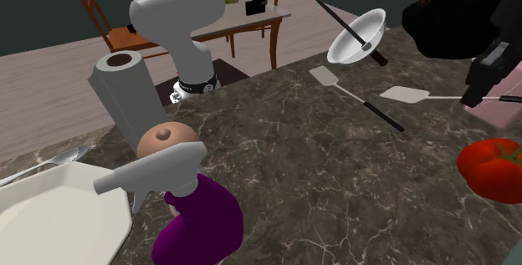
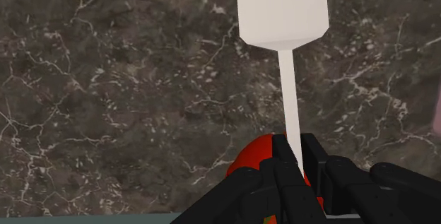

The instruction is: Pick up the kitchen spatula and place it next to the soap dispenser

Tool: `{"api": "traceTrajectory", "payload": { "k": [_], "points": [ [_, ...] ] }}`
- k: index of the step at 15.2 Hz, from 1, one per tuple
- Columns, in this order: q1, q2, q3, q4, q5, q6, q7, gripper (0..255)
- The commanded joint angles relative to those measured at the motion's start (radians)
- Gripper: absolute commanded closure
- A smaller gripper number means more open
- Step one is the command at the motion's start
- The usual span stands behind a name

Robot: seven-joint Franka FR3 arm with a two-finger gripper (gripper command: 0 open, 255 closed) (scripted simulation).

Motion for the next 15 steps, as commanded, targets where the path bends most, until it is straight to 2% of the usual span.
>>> {"api": "traceTrajectory", "payload": {
  "k": [1,15],
  "points": [
    [0.000,0.005,-0.001,-0.019,-0.002,0.025,0.002,255],
    [0.003,0.065,-0.009,-0.129,-0.028,0.192,0.023,255]
  ]
}}
